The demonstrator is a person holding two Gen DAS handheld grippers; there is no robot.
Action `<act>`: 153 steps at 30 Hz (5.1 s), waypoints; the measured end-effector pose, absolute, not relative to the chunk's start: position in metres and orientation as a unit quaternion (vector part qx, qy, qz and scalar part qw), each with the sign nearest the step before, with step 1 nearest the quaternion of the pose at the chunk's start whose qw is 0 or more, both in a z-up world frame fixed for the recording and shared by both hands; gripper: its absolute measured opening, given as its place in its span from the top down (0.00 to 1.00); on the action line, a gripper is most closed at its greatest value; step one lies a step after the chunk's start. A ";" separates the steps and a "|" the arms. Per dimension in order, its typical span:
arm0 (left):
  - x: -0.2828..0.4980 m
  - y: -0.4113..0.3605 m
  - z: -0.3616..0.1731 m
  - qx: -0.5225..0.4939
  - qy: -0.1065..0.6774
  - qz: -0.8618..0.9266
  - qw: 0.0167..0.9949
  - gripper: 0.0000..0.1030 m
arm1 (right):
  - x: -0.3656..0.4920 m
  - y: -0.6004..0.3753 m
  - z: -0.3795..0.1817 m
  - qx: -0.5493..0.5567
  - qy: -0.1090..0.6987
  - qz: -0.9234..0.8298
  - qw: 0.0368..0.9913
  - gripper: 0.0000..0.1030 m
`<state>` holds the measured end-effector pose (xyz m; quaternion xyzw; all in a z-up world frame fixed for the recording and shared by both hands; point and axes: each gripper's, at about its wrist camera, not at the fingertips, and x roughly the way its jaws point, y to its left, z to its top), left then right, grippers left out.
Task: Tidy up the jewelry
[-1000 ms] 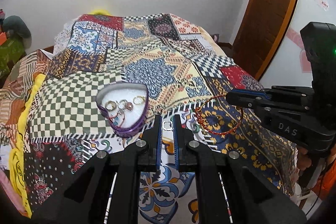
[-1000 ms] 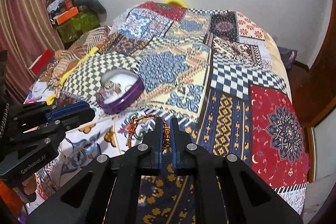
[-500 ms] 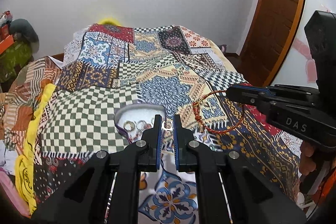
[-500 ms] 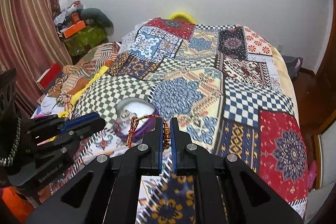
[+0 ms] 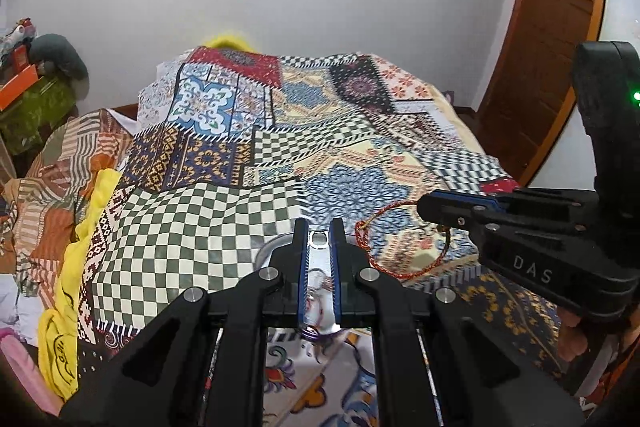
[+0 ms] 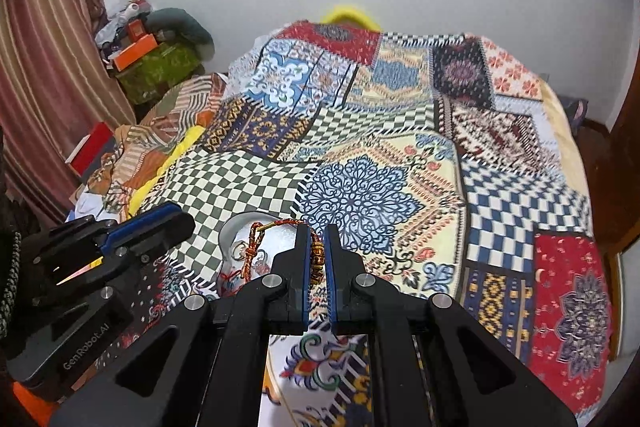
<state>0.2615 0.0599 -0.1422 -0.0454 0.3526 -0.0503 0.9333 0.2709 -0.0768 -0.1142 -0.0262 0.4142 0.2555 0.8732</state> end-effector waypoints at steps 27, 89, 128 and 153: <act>0.314 0.079 -0.205 -0.071 0.428 -0.051 0.899 0.92 | 0.304 -0.039 -0.164 -0.035 0.497 0.284 0.819 0.94; -0.044 0.035 0.048 -0.043 0.010 0.022 0.999 0.06 | -0.005 -0.124 0.067 0.014 0.042 0.206 0.977 0.16; -0.043 0.038 0.033 -0.050 0.040 0.016 0.998 0.04 | -0.014 -0.144 0.054 0.016 0.071 0.209 0.975 0.04; -0.030 0.032 0.030 -0.041 0.061 -0.003 0.997 0.04 | -0.009 -0.153 0.051 0.026 0.087 0.206 0.974 0.04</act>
